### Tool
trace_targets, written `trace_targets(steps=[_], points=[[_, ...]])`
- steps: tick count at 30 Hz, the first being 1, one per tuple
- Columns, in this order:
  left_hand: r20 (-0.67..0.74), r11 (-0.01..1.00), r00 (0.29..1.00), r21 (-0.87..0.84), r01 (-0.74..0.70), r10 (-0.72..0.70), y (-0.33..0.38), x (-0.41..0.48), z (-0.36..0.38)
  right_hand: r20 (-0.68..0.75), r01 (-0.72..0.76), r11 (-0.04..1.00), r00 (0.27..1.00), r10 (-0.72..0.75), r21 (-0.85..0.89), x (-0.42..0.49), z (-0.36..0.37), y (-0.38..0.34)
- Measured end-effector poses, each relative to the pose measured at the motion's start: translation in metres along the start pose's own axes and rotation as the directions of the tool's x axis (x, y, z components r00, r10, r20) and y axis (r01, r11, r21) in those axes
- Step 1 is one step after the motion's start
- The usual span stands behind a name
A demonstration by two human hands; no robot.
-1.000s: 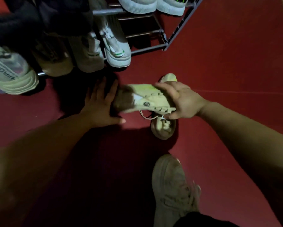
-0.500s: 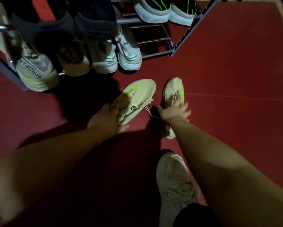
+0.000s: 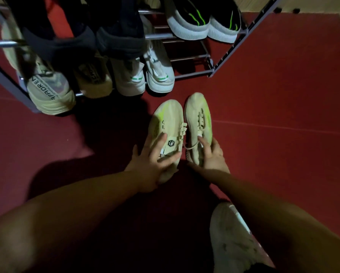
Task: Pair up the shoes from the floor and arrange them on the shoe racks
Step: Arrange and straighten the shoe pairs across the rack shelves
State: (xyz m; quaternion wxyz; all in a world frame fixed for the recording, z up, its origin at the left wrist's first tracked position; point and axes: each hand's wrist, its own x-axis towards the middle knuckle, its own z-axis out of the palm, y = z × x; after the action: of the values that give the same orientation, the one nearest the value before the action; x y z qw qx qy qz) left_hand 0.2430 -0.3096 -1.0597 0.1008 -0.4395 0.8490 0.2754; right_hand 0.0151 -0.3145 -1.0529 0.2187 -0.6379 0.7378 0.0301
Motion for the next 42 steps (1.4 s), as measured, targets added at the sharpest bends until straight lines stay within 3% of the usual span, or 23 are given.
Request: trace_targets(steps=[5,8,10,12,15,20,24,27,31,34,38,42], points=[[-0.066,0.995,0.993,0.028,-0.099,0.1,0.008,0.005,0.004,0.065,-0.003,0.997,0.998,-0.002,0.078,0.002,0.002,0.0],[-0.131,0.978,0.976,0.142,-0.155,0.174,0.004,0.014,0.012,0.037,0.074,0.988,0.996,-0.08,0.134,0.009,-0.002,0.011],[-0.225,0.974,0.957,0.171,-0.148,0.185,0.009,0.019,0.009,0.112,0.131,0.976,0.982,-0.151,0.174,0.016,-0.016,0.026],[-0.28,0.984,0.947,0.127,-0.127,0.158,0.019,0.023,0.001,0.177,0.178,0.96,0.96,-0.218,0.217,0.024,-0.037,0.043],[-0.397,0.992,0.916,-0.08,-0.098,0.059,0.04,0.027,-0.013,0.208,0.237,0.931,0.931,-0.3,0.278,0.032,-0.071,0.053],[-0.522,0.944,0.85,-0.309,-0.113,-0.069,0.072,0.033,-0.044,0.034,0.393,0.84,0.899,-0.436,0.374,0.047,-0.109,0.062],[-0.586,0.964,0.81,-0.232,-0.132,-0.03,0.111,0.024,-0.072,-0.265,0.488,0.665,0.871,-0.413,0.566,0.061,-0.114,0.059],[-0.585,0.986,0.808,-0.078,-0.147,0.075,0.129,0.028,-0.095,-0.393,0.572,0.678,0.817,-0.422,0.462,0.088,-0.118,0.059],[-0.572,0.991,0.82,-0.095,-0.098,0.027,0.11,0.062,-0.116,-0.297,0.529,0.805,0.84,-0.453,0.269,0.13,-0.13,0.067],[-0.582,0.996,0.812,-0.084,-0.004,-0.046,0.086,0.097,-0.128,-0.296,0.546,0.828,0.818,-0.493,0.129,0.157,-0.138,0.066],[-0.468,0.996,0.879,-0.055,0.077,-0.094,0.055,0.147,-0.143,-0.316,0.519,0.842,0.831,-0.457,0.148,0.184,-0.136,0.047],[-0.419,0.979,0.888,-0.015,0.203,-0.191,0.031,0.184,-0.153,-0.392,0.487,0.854,0.832,-0.392,0.18,0.215,-0.132,0.015]])
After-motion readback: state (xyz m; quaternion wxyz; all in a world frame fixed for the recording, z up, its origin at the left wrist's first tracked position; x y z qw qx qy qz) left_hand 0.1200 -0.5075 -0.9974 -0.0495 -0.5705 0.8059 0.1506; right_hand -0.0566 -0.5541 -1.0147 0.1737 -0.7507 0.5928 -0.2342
